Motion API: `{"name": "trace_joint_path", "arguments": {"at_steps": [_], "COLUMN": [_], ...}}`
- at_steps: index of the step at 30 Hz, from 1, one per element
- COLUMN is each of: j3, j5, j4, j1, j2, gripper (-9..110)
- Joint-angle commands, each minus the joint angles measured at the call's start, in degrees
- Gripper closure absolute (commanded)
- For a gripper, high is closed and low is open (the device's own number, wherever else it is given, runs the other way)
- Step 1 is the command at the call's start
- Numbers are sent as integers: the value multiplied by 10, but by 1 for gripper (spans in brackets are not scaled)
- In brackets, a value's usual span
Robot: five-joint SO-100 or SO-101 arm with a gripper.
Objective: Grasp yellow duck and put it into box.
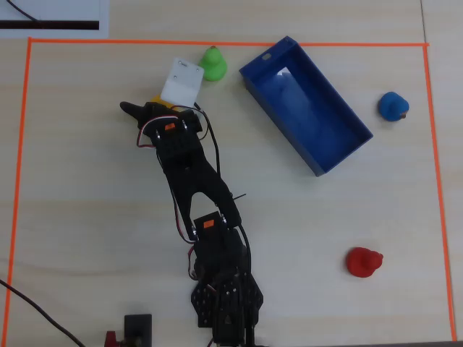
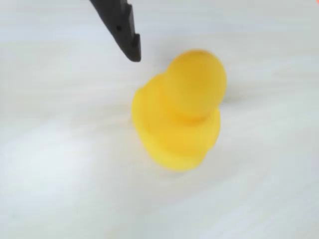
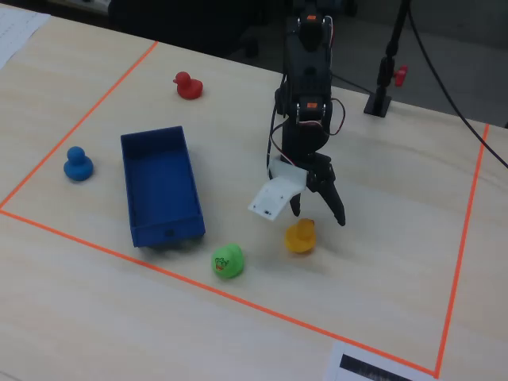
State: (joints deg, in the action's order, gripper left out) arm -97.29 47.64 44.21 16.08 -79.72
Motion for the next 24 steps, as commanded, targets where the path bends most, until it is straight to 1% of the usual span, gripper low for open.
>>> {"name": "trace_joint_path", "arguments": {"at_steps": [1,6,9,11,14,16,18,20,22,24], "j3": [37,37,36,36,42,45,47,47,45,40], "j5": [14,37,43,43,43,38,27,21,19,19], "j4": [-15,-39,-59,-64,-74,-86,-94,-95,-95,-94], "j1": [-13,-26,-33,-34,-35,-36,-38,-38,-40,-45], "j2": [4,25,40,48,62,69,72,73,71,67], "gripper": [53,53,55,61,65,74,87,96,101,101]}}
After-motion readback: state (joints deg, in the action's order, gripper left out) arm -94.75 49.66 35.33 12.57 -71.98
